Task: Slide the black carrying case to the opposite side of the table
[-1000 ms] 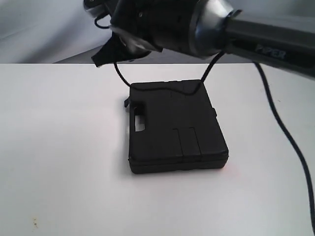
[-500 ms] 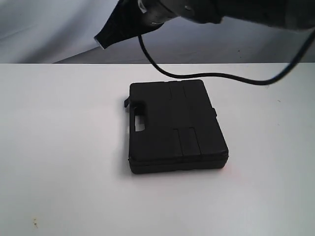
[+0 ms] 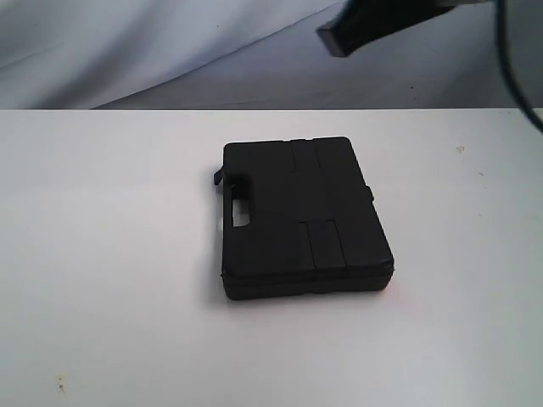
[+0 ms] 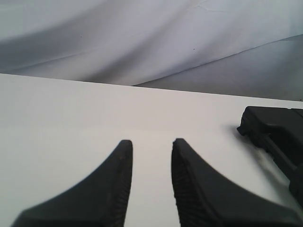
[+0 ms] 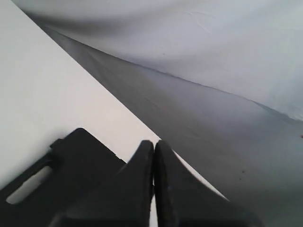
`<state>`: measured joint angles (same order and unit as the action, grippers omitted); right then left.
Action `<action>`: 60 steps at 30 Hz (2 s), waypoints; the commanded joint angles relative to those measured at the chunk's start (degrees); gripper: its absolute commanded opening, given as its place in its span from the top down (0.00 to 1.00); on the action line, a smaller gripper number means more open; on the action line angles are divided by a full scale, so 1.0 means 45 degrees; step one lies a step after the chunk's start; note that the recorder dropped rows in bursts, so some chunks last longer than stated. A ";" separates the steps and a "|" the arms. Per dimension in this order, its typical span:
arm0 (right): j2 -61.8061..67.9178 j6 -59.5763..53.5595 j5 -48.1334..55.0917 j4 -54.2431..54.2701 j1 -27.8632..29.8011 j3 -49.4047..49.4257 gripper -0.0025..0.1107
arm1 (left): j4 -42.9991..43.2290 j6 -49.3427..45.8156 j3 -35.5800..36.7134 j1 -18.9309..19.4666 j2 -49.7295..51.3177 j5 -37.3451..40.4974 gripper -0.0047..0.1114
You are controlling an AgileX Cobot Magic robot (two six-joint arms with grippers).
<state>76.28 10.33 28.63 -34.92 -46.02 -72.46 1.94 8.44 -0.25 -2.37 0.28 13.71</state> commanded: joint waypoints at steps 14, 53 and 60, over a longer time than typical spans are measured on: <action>-0.5014 -0.3947 -0.3969 0.3318 0.4922 0.4107 0.98 | 0.0058 0.0070 0.0055 0.0035 -0.0062 -0.0039 0.71; -1.6952 -0.5881 -0.5322 0.8503 0.7890 1.4804 0.98 | 0.0058 0.0070 0.0055 0.0035 -0.0062 -0.0039 0.71; -1.6952 -0.5910 -0.5932 0.8833 0.7890 1.6103 0.98 | 0.0058 0.0070 0.0055 0.0035 -0.0062 -0.0039 0.71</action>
<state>0.16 -15.84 3.28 3.78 -10.82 -0.34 1.94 8.44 -0.25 -2.37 0.28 13.71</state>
